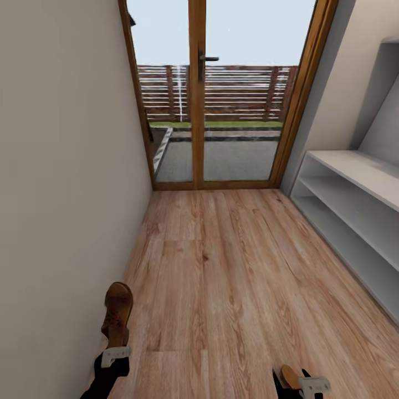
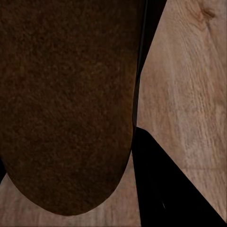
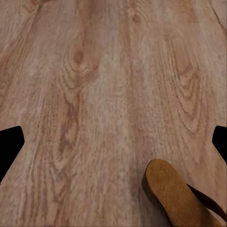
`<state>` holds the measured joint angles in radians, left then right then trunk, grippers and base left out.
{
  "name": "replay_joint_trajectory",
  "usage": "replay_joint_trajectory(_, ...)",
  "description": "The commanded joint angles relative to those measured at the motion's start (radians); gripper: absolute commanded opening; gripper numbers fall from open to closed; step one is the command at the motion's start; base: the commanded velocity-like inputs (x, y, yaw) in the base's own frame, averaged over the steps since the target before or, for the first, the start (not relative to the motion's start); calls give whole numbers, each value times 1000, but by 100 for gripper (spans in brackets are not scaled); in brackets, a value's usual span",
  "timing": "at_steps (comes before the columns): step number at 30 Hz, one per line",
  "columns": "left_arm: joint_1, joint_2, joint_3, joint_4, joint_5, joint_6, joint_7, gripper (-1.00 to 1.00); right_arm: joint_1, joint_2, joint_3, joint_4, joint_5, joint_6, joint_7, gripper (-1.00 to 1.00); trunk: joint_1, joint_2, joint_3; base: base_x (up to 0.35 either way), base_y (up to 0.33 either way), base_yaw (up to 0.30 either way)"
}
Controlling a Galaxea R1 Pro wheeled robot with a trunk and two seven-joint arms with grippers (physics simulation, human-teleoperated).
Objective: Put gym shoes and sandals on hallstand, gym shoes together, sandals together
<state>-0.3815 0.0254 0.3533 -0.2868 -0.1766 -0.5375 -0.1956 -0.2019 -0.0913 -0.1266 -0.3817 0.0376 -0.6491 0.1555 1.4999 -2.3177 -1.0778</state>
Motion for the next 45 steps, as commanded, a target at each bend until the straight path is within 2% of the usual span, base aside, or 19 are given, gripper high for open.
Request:
replay_joint_trajectory(1, -1, -1, 9, 0, -13, -4, -4, -100, -1, 1, -8, 1, 4, -3, 8, 100, 0, 0, -1, 323, 0, 0)
replay_joint_trajectory(11, 0, -4, 7, 0, -14, -6, -9, -100, -1, 1, -8, 1, 4, -3, 8, 100, 0, 0, -1, 326, 0, 0)
replay_joint_trajectory(30, 0, -5, 7, 0, -15, -10, -7, -100, -1, 1, -8, 1, 4, -3, 8, 100, 0, 0, -1, 122, 58, 0)
replay_joint_trajectory(45, 0, -5, 7, 0, -15, -9, -7, -100, -1, 1, -8, 1, 4, -2, 7, 100, 0, 0, -1, 313, 1, 0)
